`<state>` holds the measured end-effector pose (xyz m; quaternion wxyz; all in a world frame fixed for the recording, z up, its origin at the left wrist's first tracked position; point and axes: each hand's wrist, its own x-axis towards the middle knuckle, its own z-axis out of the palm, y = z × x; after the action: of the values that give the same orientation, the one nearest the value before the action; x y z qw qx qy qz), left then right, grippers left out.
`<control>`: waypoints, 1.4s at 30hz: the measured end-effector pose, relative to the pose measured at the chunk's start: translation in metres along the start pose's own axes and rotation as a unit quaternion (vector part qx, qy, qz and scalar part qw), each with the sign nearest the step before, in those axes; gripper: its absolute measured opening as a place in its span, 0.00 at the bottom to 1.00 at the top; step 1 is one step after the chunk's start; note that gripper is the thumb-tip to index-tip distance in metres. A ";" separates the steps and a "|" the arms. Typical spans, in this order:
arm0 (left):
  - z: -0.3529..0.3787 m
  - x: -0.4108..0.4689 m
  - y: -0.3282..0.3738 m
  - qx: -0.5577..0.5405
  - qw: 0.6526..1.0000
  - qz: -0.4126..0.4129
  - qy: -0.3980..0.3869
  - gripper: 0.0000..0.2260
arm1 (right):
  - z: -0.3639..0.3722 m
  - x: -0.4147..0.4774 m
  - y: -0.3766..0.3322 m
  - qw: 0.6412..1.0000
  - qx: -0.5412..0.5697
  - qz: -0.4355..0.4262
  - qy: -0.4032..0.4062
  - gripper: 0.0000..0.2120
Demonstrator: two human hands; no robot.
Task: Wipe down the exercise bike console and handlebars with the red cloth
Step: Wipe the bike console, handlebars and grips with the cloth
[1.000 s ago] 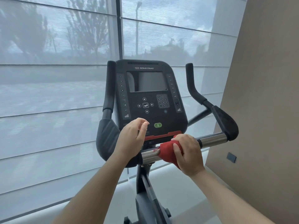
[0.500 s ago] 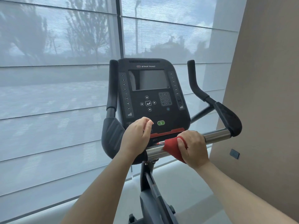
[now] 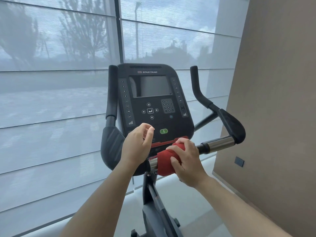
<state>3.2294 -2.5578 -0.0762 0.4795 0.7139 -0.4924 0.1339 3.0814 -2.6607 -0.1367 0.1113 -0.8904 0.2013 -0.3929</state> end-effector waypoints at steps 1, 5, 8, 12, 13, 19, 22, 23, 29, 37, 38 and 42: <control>0.000 0.000 0.000 0.000 1.000 0.000 0.000 0.16 | -0.001 -0.001 -0.001 1.000 0.003 -0.013 -0.025 0.15; 0.001 0.000 -0.003 -0.001 1.000 -0.004 0.000 0.14 | -0.029 0.003 0.024 0.993 -0.036 -0.033 -0.106 0.24; 0.003 0.001 -0.004 0.011 1.000 -0.006 -0.005 0.11 | -0.045 0.009 0.033 0.992 -0.043 0.023 -0.112 0.23; 0.004 0.002 -0.003 0.019 1.000 -0.010 -0.008 0.11 | -0.022 0.013 0.000 0.992 -0.069 -0.031 -0.102 0.22; 0.004 0.002 -0.003 0.018 1.000 -0.010 -0.008 0.11 | -0.015 0.012 -0.008 0.992 -0.072 -0.048 -0.094 0.22; 0.001 0.000 -0.003 0.006 1.000 -0.015 -0.004 0.10 | -0.014 0.013 -0.006 0.985 -0.067 -0.108 -0.114 0.19; -0.001 -0.002 -0.003 0.009 1.000 -0.018 -0.011 0.10 | -0.033 0.012 0.021 0.986 -0.056 -0.082 -0.134 0.17; -0.001 -0.002 -0.002 0.012 1.000 -0.017 -0.015 0.10 | -0.040 0.012 0.031 0.988 -0.058 -0.064 -0.127 0.15; 0.002 -0.003 -0.002 0.044 0.999 -0.012 -0.028 0.11 | -0.074 0.029 0.066 0.991 -0.129 0.034 0.002 0.08; 0.005 -0.002 0.001 0.088 0.995 0.003 -0.039 0.10 | -0.027 0.002 0.026 1.000 0.010 0.020 0.004 0.14; 0.005 -0.003 0.001 0.092 0.995 0.006 -0.039 0.10 | -0.024 0.000 0.020 1.000 0.024 -0.002 -0.002 0.16; 0.004 -0.005 0.001 0.098 0.994 0.015 -0.043 0.10 | -0.038 0.004 0.037 0.997 -0.054 -0.038 -0.048 0.16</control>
<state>3.2256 -2.5586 -0.0811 0.3839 0.7552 -0.5073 0.1579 3.0454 -2.6970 -0.1220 0.0579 -0.9199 0.1828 -0.3420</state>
